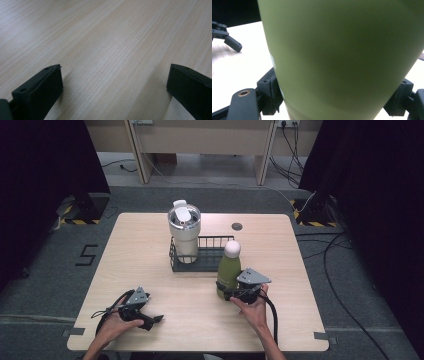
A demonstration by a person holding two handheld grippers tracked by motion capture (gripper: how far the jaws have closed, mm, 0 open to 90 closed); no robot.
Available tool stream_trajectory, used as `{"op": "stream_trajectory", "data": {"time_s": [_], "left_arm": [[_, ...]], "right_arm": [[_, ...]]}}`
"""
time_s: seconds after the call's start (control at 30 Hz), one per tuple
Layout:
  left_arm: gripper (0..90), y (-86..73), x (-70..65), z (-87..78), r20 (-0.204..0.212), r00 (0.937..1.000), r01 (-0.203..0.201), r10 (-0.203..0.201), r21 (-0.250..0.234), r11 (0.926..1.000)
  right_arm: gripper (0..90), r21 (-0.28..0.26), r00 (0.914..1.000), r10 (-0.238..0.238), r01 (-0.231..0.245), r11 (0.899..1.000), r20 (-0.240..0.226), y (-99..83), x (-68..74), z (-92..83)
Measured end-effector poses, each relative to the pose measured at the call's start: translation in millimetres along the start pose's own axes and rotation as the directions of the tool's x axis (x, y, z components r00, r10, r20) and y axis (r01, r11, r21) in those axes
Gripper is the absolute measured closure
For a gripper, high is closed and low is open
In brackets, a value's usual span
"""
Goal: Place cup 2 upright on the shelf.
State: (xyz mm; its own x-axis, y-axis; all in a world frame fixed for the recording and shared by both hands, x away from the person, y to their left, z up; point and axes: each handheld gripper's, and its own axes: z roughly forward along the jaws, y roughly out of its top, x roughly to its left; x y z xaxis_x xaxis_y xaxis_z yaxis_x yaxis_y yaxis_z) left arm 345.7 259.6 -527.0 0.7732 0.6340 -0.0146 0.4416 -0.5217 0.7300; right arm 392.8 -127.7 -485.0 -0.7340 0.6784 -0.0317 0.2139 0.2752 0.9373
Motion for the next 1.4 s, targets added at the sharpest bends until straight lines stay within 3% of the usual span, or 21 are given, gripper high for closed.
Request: {"op": "stream_trajectory", "data": {"time_s": [0.13,0.37,0.67,0.73,1.4], "left_arm": [[0.0,0.0,0.0,0.0,0.0,1.0,0.0,0.0,0.0,1.0],[0.0,0.0,0.0,0.0,0.0,1.0,0.0,0.0,0.0,1.0],[0.0,0.0,0.0,0.0,0.0,1.0,0.0,0.0,0.0,1.0],[0.0,0.0,0.0,0.0,0.0,1.0,0.0,0.0,0.0,1.0],[0.0,0.0,0.0,0.0,0.0,1.0,0.0,0.0,0.0,1.0]], "right_arm": [[20.7,0.017,0.9996,-0.025,0.024,1.0,0.016,4.2,3.9,-2.0],[20.8,-0.014,0.9996,-0.021,0.022,1.0,0.02,25.4,5.1,-8.1],[20.8,-0.021,0.9995,-0.031,0.031,0.999,-0.001,44.9,7.3,-10.2],[20.8,-0.027,0.9997,-0.012,0.012,1.0,-0.019,50.7,6.9,-9.7],[20.8,-0.043,0.9993,-0.001,-0.001,0.999,-0.037,100.7,-8.7,-12.1]]}}
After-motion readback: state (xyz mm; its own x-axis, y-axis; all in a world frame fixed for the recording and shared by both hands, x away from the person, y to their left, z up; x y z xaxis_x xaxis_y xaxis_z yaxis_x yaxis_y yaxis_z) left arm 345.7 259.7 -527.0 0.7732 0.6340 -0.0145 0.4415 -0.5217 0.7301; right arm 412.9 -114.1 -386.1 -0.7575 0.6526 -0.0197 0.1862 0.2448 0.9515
